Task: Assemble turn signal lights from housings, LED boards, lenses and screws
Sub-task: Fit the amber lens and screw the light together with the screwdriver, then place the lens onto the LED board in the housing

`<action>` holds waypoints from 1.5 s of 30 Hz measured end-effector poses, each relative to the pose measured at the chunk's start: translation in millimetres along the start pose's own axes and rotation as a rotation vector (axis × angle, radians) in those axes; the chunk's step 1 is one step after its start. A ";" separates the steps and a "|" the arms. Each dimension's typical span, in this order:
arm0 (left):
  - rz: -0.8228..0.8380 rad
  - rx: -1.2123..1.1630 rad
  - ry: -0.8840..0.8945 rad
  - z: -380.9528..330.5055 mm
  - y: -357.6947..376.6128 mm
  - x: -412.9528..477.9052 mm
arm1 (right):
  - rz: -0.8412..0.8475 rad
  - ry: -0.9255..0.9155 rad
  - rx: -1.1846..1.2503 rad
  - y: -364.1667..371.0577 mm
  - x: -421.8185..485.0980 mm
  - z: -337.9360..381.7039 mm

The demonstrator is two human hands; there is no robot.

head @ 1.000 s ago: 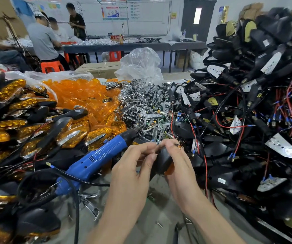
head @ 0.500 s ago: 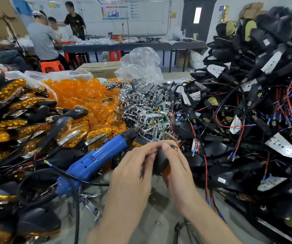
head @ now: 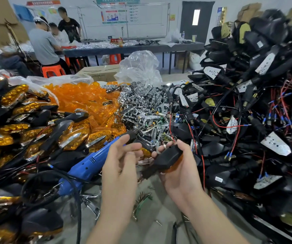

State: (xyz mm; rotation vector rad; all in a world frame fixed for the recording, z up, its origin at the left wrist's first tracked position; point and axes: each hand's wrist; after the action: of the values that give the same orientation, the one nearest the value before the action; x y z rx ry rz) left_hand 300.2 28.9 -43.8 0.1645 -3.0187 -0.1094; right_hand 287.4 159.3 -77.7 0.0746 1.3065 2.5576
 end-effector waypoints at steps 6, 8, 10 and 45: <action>-0.088 -0.509 -0.594 1.4 -14.1 -5.6 | 0.064 0.016 -0.104 3.0 -2.3 -1.1; -0.140 -0.643 -0.676 -2.6 -20.7 2.5 | 0.052 0.003 -0.165 5.9 -2.2 -5.1; -0.220 -0.797 -0.749 -8.4 -25.5 16.8 | 0.028 0.006 -0.176 9.5 -3.3 -9.2; 0.031 -0.672 0.092 -60.8 5.0 95.7 | 0.000 0.050 -0.058 -0.5 13.8 -16.6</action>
State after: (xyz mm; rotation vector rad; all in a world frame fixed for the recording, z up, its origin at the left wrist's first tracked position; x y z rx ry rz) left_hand 212.4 19.2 27.6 0.0544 -2.7070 -1.0508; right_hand 271.4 150.0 -89.0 -0.0013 1.2490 2.6107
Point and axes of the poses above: each hand's wrist, its own x-axis towards the middle knuckle, its own y-axis out of the palm, z = x × y, and after that the axes turned 6 degrees about -y, right-handed
